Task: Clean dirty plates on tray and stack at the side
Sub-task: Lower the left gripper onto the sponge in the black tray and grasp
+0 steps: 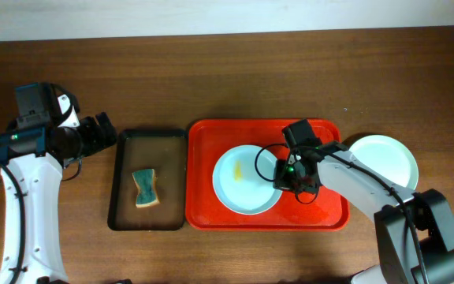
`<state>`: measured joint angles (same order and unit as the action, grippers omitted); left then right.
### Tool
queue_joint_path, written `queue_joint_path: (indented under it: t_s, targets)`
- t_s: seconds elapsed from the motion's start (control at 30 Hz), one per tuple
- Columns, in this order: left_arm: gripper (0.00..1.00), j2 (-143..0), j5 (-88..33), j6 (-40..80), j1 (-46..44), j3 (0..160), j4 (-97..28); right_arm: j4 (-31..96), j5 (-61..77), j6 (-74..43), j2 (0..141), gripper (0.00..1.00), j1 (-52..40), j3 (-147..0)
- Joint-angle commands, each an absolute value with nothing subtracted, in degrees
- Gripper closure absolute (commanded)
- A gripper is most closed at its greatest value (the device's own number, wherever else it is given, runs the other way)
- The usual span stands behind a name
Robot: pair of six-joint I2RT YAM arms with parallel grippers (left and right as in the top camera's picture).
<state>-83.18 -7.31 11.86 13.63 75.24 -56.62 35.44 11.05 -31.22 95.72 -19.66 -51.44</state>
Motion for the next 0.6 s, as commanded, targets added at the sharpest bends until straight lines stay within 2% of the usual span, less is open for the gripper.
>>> queue_joint_path:
  t_s: [0.0,0.57]
  targets:
    - [0.01,-82.9,-7.7,12.4,13.8,76.0,-56.7,34.5,13.1,-26.9,96.2,0.96,-19.9,-50.9]
    - [0.01,-82.9,-7.9,12.4,13.8,76.0,-56.7,33.8,12.9,-25.9,96.2,0.96,-19.9,-50.9]
